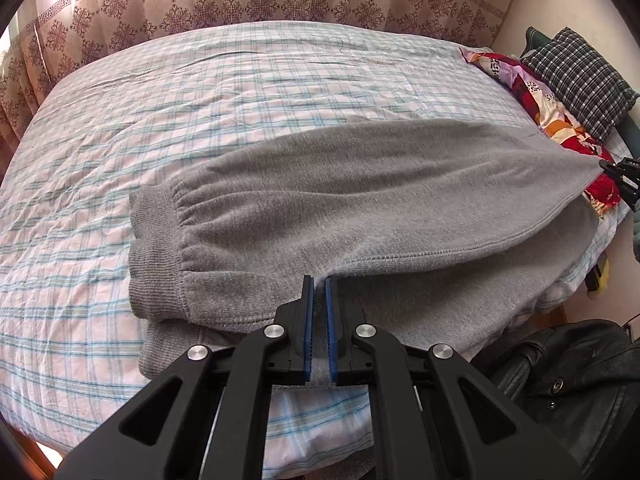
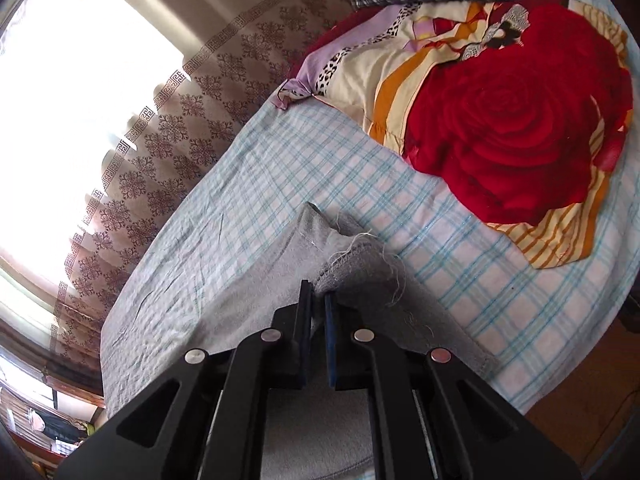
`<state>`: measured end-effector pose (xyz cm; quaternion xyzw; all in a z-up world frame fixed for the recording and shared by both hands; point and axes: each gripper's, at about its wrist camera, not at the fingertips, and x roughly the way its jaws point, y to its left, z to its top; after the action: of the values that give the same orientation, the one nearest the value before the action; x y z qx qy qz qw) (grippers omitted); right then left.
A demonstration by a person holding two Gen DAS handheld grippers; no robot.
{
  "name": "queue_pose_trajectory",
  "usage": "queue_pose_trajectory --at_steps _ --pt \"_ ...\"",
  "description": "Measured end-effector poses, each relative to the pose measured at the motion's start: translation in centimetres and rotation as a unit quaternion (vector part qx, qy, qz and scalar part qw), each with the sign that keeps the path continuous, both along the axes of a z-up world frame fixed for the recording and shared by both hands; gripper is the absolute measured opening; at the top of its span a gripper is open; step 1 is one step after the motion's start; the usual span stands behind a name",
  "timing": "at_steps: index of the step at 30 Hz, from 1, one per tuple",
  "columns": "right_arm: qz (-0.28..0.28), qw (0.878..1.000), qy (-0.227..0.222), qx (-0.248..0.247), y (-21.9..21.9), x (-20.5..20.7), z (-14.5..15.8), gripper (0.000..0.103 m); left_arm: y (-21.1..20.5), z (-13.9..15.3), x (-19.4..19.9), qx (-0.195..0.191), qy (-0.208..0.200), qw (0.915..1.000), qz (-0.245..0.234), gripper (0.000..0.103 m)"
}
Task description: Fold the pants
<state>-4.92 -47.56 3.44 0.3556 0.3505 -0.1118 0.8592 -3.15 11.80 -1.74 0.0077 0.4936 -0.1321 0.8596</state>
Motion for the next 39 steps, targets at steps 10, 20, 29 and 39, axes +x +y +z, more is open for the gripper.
queue_pose_trajectory --at_steps 10,20,29,39 --pt "-0.017 0.993 0.104 -0.050 0.1 -5.2 -4.5 0.005 0.8 1.3 -3.8 0.028 -0.007 0.9994 -0.019 0.005" --pt "-0.014 0.992 0.098 -0.078 1.0 -5.5 -3.7 0.005 5.5 -0.6 -2.9 -0.087 0.054 0.9923 0.071 0.029" --pt "-0.022 0.991 0.117 -0.068 0.8 -5.3 -5.5 0.005 8.5 -3.0 -1.4 -0.233 0.115 0.9537 0.152 0.062" --pt "-0.022 0.989 0.128 -0.068 1.0 -5.0 -6.1 0.006 10.0 -5.3 0.0 -0.260 0.141 0.9283 0.225 0.062"
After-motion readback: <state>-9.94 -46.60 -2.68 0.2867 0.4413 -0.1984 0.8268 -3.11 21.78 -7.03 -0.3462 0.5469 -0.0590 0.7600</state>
